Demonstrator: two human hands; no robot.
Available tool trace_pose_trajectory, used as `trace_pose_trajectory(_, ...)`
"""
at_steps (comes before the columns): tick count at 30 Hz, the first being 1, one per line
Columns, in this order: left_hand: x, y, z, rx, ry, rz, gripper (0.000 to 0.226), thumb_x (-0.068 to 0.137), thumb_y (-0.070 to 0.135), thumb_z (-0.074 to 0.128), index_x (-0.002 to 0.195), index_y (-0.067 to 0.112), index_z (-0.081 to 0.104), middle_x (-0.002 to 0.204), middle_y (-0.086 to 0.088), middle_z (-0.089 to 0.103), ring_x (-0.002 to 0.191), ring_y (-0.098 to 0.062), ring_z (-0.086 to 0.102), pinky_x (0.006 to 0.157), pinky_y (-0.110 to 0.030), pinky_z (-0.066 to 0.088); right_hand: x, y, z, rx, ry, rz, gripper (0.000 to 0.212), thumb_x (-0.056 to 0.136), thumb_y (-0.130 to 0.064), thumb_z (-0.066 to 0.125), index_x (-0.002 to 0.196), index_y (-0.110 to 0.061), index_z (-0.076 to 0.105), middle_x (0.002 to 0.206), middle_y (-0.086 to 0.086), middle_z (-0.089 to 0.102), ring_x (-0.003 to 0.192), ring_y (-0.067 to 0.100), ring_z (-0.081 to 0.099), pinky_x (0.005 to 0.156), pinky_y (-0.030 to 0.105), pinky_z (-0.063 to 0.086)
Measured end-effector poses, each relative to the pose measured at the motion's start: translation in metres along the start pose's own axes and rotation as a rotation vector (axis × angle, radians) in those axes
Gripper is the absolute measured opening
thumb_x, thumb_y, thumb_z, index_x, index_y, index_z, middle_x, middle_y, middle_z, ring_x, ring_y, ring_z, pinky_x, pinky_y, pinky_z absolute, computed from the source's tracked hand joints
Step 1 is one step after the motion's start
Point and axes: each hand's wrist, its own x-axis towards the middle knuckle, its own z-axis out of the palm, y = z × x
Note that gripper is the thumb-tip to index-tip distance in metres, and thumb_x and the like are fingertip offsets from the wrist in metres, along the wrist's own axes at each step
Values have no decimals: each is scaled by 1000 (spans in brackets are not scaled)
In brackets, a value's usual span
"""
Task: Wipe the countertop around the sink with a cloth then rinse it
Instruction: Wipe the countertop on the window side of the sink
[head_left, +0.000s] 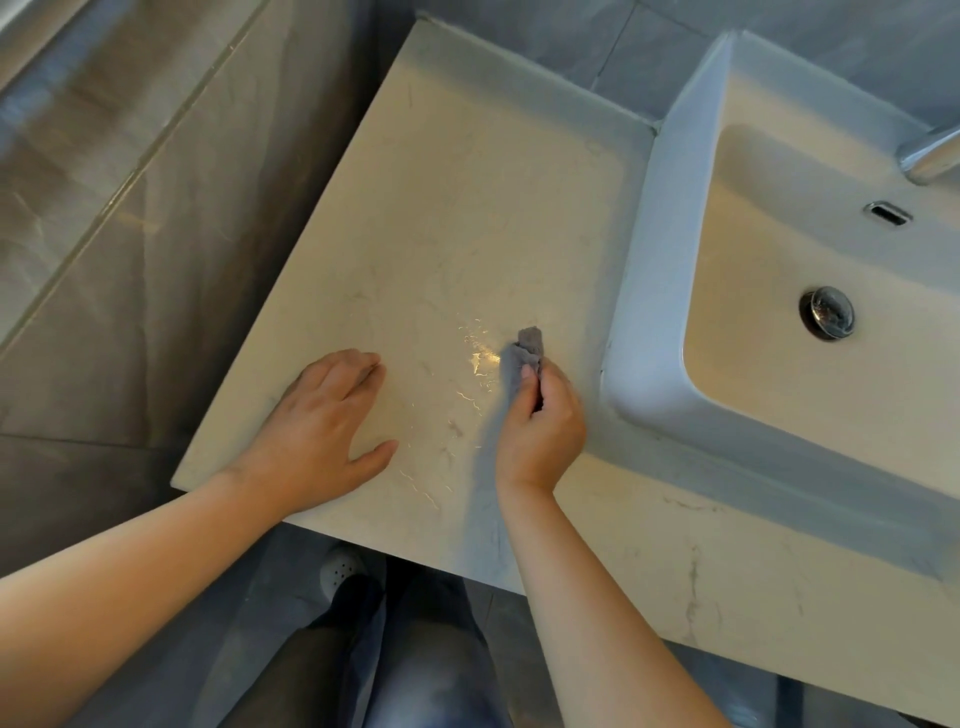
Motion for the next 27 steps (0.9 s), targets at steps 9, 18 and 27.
trace_pose_trajectory(9, -2, 10, -4, 19, 13, -41, 86, 80, 62, 36, 134, -4, 46, 141, -14, 42, 131, -33, 37, 108, -38, 29, -6, 1, -74, 200, 0, 71, 14, 91, -18, 62, 94, -13, 74, 71, -14, 62, 63, -3, 52, 61, 10, 39)
trace_pose_trajectory(18, -27, 33, 1, -13, 11, 31, 79, 83, 58, 40, 132, -4, 49, 134, -14, 49, 126, -30, 42, 108, -40, 32, -14, 65, -97, -46, 19, 104, 22, 93, -24, 57, 94, -7, 72, 78, -2, 67, 74, 18, 57, 64, 28, 45)
trace_pose_trajectory(27, -43, 28, 7, -11, 18, 28, 79, 83, 57, 38, 134, -3, 46, 138, -14, 46, 128, -31, 40, 107, -39, 30, -36, 29, -57, 69, 20, 96, 17, 95, -22, 56, 89, -16, 70, 73, -9, 63, 66, 8, 56, 59, 21, 43)
